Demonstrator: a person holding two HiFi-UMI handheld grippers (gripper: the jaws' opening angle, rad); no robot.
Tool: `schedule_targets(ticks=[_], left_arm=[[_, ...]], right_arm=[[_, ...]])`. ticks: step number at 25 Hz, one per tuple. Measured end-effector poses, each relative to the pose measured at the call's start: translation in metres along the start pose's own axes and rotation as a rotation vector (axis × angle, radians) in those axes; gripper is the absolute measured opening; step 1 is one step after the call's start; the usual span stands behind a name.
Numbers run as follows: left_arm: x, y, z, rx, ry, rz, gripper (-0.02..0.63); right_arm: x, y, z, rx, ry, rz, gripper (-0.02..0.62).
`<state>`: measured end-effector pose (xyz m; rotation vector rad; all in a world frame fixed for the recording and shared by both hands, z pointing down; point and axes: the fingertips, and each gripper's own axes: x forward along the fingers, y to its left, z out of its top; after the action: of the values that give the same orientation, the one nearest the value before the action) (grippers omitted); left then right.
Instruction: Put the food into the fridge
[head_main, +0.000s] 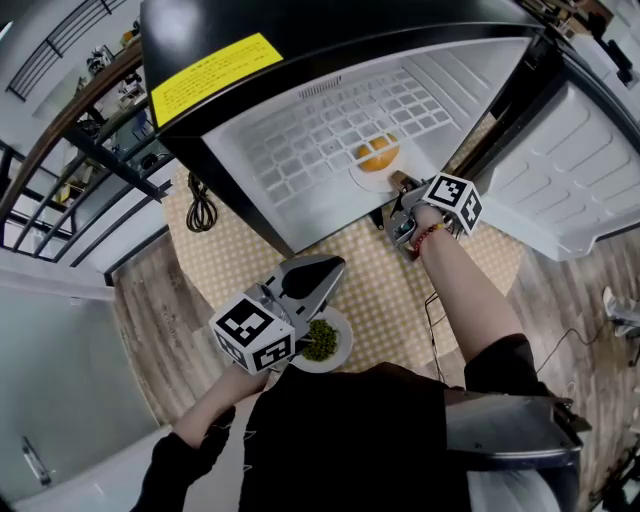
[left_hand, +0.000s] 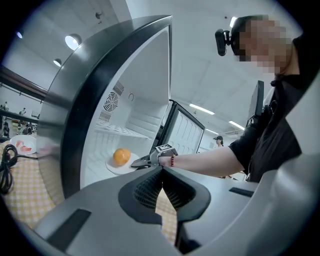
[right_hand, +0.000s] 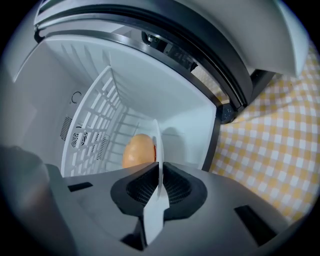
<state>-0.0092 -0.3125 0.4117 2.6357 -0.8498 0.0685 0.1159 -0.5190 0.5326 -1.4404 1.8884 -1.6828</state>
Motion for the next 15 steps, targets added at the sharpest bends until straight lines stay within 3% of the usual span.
schedule_targets(ticks=[15], left_arm=[[0.001,0.002,0.002,-0.047,-0.025,-0.012,0.012]], right_arm=[[0.008,0.001,0.011,-0.235,-0.005,-0.086,0.031]])
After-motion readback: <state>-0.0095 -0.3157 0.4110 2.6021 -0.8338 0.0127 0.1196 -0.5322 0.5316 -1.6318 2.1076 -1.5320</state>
